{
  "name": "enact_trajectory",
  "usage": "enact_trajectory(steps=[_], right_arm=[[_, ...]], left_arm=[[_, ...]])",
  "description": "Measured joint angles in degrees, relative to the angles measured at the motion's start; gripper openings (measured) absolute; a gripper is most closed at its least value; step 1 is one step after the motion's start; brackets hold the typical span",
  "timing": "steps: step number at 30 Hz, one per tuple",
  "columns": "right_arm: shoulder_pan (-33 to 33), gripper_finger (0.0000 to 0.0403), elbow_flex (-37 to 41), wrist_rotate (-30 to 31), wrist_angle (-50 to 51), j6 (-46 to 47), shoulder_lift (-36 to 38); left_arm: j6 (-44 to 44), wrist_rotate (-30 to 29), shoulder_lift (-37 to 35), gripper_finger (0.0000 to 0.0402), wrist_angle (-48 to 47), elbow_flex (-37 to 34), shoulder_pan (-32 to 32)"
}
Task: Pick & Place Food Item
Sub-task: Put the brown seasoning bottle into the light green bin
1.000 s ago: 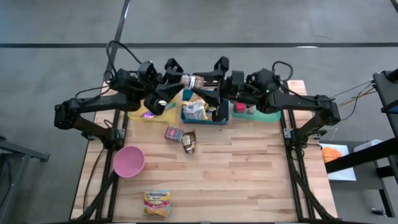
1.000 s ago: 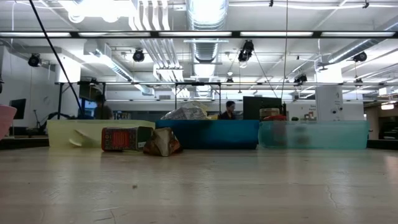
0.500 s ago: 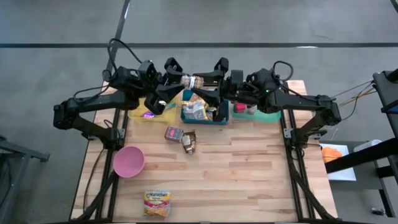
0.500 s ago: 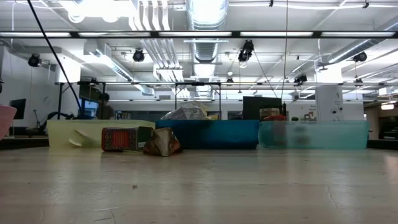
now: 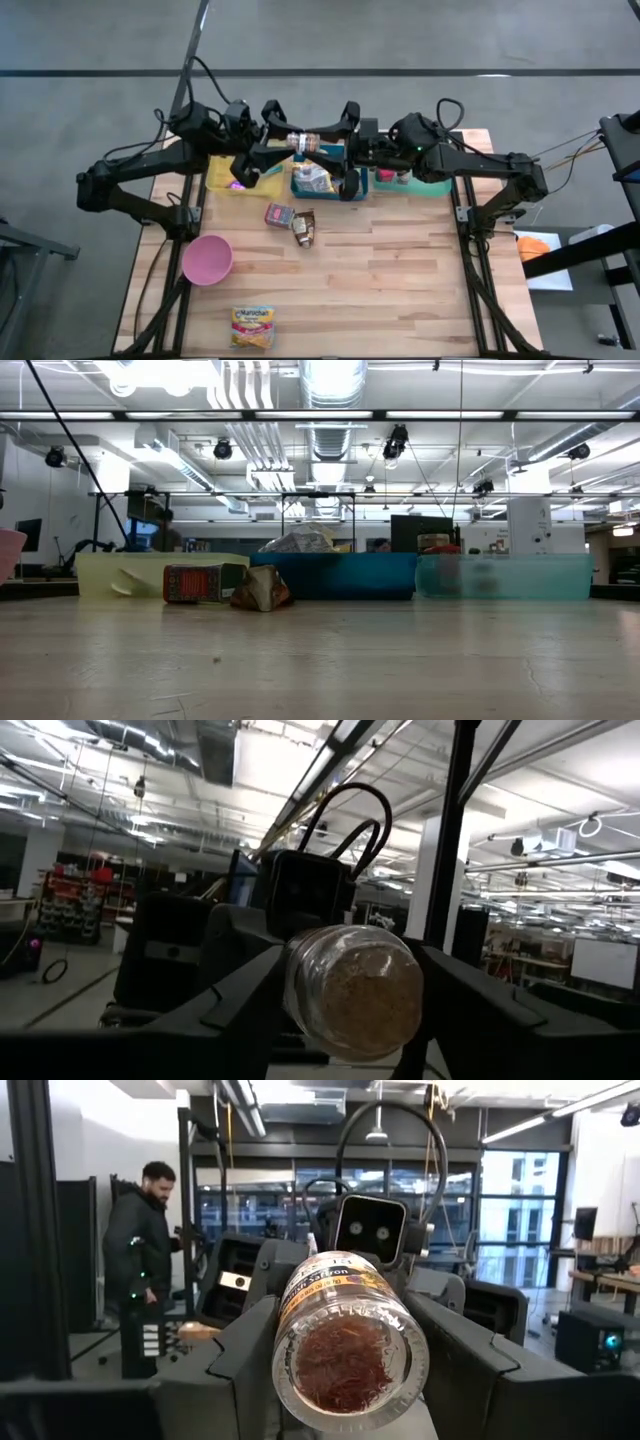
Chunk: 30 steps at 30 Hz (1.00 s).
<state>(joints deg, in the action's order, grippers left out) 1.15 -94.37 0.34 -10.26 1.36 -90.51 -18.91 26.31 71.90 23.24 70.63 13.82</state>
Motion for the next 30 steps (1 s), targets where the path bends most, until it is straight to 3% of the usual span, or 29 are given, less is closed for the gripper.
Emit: enact_trajectory(steps=[6,9,15,19,25,30], right_arm=[[0.0,0.0186,0.0,-0.3,0.4,1.0,0.0],[0.0,0.0186,0.1,-3.8,0.1,1.5,0.0],[-0.2,0.0186,0.1,-4.6,-0.7,2.0,-0.4],[-0.2,0.0186,0.1,-4.0,-0.3,2.2,-0.4],[-0.2,0.0186,0.1,-3.1,2.2,2.4,-0.4],[-0.2,0.0186,0.1,-2.1,3.1,3.2,-0.4]], left_arm=[[1.2,0.5,-0.4,0.0182,-1.5,0.0,0.0],[0.7,3.4,-0.6,0.0152,-1.2,0.1,0.0],[-2.9,7.6,-0.7,0.0126,-0.8,0.4,0.3],[-5.5,9.4,-0.7,0.0149,-2.8,1.1,0.6],[-3.3,8.9,-1.0,0.0217,-17.5,5.5,0.7],[-2.3,8.8,-1.0,0.0258,-24.1,8.5,0.7]])
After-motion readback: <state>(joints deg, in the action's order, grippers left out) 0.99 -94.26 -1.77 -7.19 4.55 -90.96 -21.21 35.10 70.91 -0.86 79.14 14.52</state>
